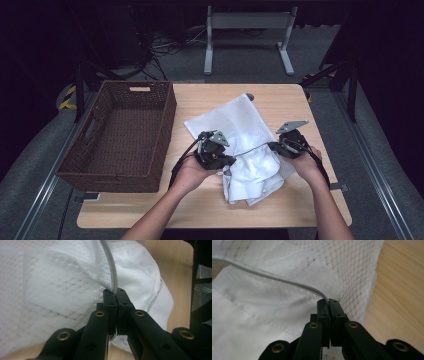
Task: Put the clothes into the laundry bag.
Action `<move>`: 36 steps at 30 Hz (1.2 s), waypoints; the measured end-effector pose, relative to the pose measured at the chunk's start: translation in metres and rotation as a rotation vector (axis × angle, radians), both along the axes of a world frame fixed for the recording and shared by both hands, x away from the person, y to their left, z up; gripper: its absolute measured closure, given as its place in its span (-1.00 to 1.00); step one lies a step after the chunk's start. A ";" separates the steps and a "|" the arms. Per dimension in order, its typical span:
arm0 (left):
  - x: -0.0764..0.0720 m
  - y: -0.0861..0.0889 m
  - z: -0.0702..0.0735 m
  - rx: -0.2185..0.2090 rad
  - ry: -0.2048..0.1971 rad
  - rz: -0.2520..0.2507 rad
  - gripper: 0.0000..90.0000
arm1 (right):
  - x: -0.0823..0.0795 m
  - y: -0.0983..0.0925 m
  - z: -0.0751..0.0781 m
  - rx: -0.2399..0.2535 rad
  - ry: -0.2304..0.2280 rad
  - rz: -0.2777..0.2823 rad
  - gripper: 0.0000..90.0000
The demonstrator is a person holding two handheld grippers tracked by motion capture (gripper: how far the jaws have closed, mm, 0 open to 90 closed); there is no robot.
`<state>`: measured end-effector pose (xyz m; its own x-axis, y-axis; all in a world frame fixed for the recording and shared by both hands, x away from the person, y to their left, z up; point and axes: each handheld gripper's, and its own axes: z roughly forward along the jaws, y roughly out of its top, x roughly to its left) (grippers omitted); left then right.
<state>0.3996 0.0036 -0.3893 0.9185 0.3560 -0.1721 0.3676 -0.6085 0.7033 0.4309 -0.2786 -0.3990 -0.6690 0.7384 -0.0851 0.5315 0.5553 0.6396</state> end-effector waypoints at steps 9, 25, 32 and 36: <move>-0.001 0.003 -0.004 -0.032 0.033 0.020 0.97 | 0.004 0.011 0.000 0.047 0.005 -0.039 0.57; 0.001 0.005 -0.010 -0.048 0.063 0.054 0.97 | -0.075 0.021 0.012 0.142 0.070 0.021 -0.34; 0.000 0.006 -0.013 -0.046 0.067 0.051 0.97 | -0.089 0.051 -0.005 0.107 0.069 0.024 -0.72; 0.000 0.006 -0.013 -0.045 0.063 0.050 0.97 | -0.090 0.061 -0.023 0.063 0.091 0.012 -0.84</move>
